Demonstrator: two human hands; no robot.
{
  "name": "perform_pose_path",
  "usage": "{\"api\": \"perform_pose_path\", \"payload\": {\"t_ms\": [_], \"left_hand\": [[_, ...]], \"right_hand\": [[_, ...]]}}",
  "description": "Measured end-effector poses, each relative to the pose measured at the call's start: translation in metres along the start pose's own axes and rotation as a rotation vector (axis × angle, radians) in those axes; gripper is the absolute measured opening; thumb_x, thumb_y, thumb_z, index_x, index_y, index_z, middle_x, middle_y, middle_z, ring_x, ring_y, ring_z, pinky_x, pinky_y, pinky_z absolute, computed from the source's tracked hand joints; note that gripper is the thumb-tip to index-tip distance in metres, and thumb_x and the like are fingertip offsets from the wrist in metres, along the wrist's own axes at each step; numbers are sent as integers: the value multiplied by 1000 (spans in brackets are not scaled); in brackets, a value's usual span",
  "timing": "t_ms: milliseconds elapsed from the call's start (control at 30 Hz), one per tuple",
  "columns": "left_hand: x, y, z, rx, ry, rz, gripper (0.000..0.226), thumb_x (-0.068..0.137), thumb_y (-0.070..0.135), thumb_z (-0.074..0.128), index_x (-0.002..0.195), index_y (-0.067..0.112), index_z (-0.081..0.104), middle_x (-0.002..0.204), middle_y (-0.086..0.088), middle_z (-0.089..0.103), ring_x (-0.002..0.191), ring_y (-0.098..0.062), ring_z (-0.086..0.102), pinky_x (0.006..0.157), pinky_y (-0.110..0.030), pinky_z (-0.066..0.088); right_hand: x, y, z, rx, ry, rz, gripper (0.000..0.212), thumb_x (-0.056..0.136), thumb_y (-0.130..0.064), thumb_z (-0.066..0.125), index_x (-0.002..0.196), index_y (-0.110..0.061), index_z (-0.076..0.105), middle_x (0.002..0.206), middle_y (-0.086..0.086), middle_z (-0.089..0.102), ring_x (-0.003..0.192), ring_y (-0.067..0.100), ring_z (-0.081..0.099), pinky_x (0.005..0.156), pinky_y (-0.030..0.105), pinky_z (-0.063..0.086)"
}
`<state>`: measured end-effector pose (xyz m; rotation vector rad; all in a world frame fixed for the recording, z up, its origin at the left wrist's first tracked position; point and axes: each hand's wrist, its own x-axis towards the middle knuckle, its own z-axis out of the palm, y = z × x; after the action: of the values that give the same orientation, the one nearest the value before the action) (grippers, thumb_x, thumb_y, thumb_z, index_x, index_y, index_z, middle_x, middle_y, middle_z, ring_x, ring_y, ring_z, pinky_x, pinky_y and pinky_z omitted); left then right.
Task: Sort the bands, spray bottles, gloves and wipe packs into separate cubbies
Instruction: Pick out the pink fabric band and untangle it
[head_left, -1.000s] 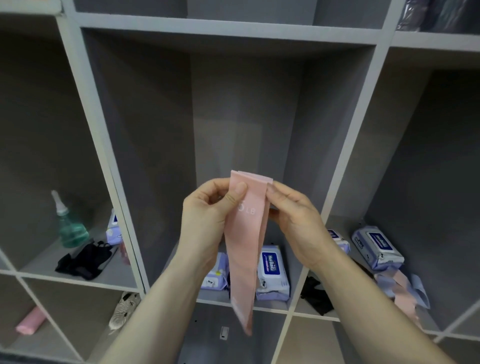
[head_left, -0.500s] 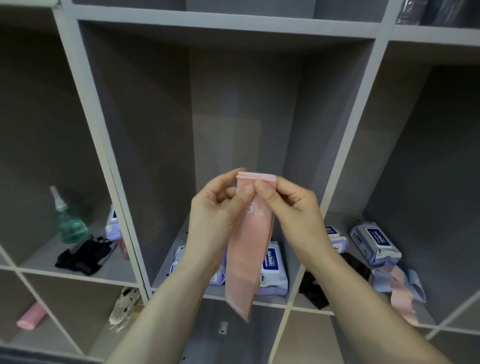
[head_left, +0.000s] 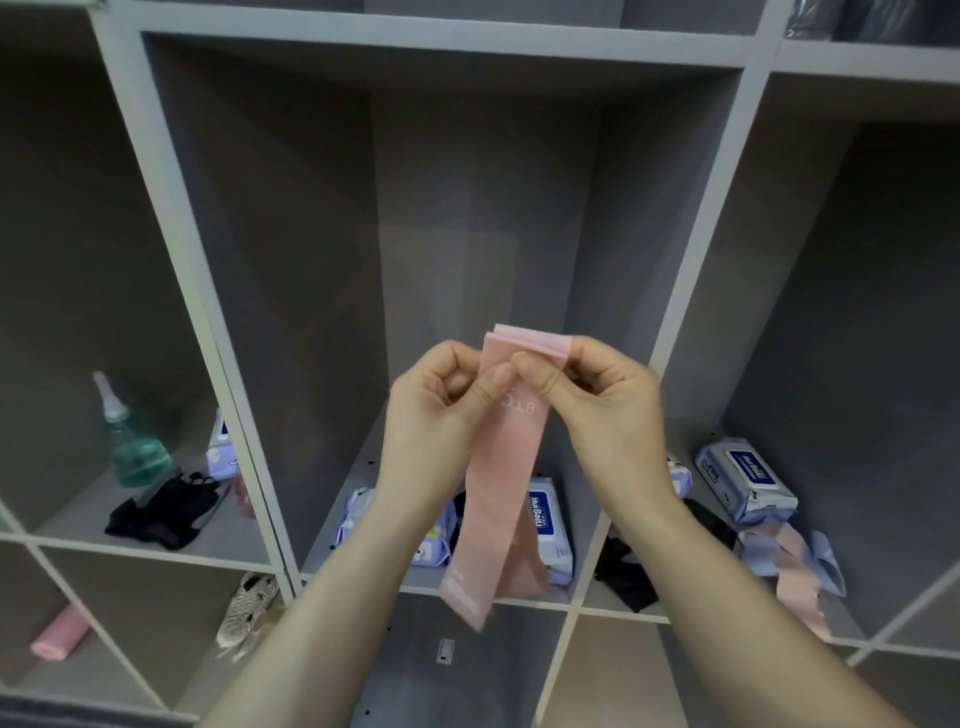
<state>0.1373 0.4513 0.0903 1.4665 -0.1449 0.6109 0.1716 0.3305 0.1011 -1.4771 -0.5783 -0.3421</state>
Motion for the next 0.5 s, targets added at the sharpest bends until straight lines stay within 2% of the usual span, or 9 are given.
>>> {"api": "perform_pose_path", "payload": {"t_ms": [67, 100, 133, 200, 300, 367, 433, 500], "left_hand": [[-1, 0, 3, 25, 42, 41, 15, 85, 16, 66, 71, 15, 61, 57, 6, 62, 54, -11, 54, 46, -20, 42], [-2, 0, 4, 26, 58, 56, 16, 85, 15, 66, 70, 15, 60, 55, 8, 61, 51, -7, 52, 44, -17, 40], [-2, 1, 4, 21, 74, 67, 16, 85, 14, 67, 71, 14, 60, 53, 10, 60, 50, -3, 52, 44, -16, 39], [-2, 2, 4, 19, 95, 90, 14, 85, 13, 67, 73, 10, 60, 54, 11, 62, 51, -1, 52, 47, -15, 42], [-1, 2, 3, 30, 111, 90, 16, 85, 17, 67, 72, 10, 59, 53, 10, 61, 51, -4, 53, 45, -20, 42], [0, 2, 2, 35, 139, 98, 17, 85, 20, 67, 72, 13, 59, 53, 9, 61, 51, -8, 53, 44, -24, 42], [-1, 2, 2, 21, 150, 109, 15, 85, 21, 66, 75, 11, 60, 58, 6, 63, 55, -10, 56, 46, -24, 43], [-1, 2, 3, -37, 101, 90, 12, 84, 23, 65, 82, 11, 61, 64, 7, 66, 58, -7, 58, 48, -18, 44]], "right_hand": [[1, 2, -2, -14, 33, 21, 11, 74, -21, 76, 84, -21, 73, 91, 13, 69, 89, 29, 64, 85, 48, 52], [2, 3, -3, -11, 54, 44, 13, 71, -25, 78, 82, -21, 72, 97, 11, 69, 92, 23, 64, 86, 43, 53], [4, 3, -4, 23, 64, 81, 15, 68, -26, 78, 79, -20, 70, 103, 6, 69, 93, 14, 65, 84, 32, 54], [8, 1, -6, 153, 24, 141, 13, 68, -21, 75, 76, -17, 67, 107, -2, 71, 89, 1, 66, 74, 13, 51], [13, -3, -9, 279, -103, 127, 13, 68, -16, 70, 80, -15, 66, 84, -7, 73, 79, 4, 67, 70, 13, 50], [12, -6, -7, 280, -169, 127, 22, 68, -17, 71, 90, -14, 67, 86, -5, 74, 84, 7, 68, 72, 15, 51], [12, -7, -3, 269, -155, 120, 23, 69, -16, 71, 92, -13, 68, 86, -3, 75, 84, 8, 69, 73, 16, 51], [12, -8, 1, 269, -94, 104, 13, 73, -11, 71, 85, -13, 69, 79, -3, 75, 77, 7, 69, 69, 16, 51]]}}
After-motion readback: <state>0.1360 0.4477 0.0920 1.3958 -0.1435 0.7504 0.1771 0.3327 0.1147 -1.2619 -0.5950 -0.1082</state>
